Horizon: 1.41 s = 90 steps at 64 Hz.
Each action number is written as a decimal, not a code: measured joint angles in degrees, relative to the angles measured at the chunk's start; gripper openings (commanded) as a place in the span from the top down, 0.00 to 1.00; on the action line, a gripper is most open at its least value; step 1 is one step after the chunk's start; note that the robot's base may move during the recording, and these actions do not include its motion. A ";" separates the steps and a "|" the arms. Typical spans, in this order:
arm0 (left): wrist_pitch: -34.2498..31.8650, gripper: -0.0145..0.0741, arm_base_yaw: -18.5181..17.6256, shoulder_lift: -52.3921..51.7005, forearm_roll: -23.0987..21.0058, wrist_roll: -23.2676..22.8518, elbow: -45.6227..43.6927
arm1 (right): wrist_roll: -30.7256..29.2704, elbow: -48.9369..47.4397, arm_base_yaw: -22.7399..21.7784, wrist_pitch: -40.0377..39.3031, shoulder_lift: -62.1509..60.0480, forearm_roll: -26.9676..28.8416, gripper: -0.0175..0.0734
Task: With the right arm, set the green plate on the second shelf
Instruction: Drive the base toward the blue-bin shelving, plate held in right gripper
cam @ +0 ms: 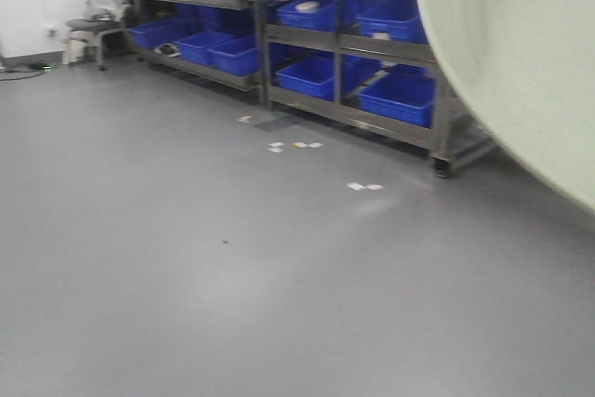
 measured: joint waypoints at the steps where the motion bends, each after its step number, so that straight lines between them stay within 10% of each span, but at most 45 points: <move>1: 0.00 0.69 0.00 0.00 0.00 0.00 0.00 | 0.00 0.00 0.00 0.00 0.00 0.00 0.75; 90: 0.00 0.69 0.00 0.00 0.00 0.00 0.00 | 0.00 0.00 0.00 0.00 0.00 0.00 0.75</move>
